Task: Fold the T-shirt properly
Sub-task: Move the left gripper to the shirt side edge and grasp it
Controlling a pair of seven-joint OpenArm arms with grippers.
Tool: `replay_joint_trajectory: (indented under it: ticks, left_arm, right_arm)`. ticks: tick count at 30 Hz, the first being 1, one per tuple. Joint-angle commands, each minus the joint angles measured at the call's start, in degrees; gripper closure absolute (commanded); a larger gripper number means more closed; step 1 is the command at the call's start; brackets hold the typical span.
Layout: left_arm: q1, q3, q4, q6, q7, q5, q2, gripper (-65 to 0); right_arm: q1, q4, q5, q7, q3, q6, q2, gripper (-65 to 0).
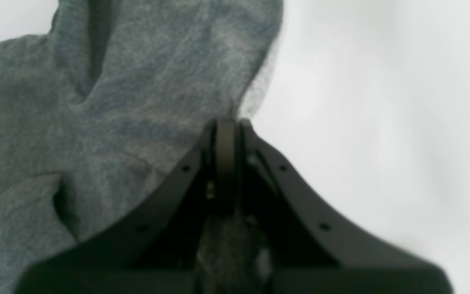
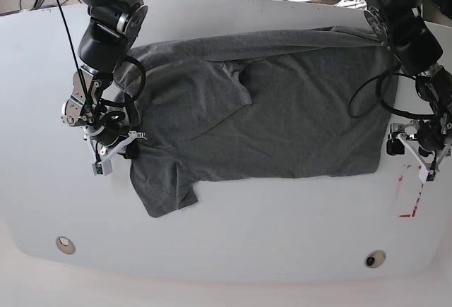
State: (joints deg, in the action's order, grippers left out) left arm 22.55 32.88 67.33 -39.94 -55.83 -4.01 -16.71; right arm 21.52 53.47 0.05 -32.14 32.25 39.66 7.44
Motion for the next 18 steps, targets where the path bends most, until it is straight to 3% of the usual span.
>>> replay_joint_trajectory:
  ticks: [1, 18]
  left_arm:
    - [2.6, -0.1, -1.5, -0.1, 2.6, -1.1, -0.8, -56.7]
    - [6.9, -1.5, -20.6, -0.1, 11.9, -1.2, 1.2, -56.7]
  right_arm:
    - [0.5, 0.1, -1.5, -2.5, -0.2, 0.3, 0.1, -0.6]
    - [0.5, 0.1, -1.5, -2.5, -0.2, 0.3, 0.1, -0.6]
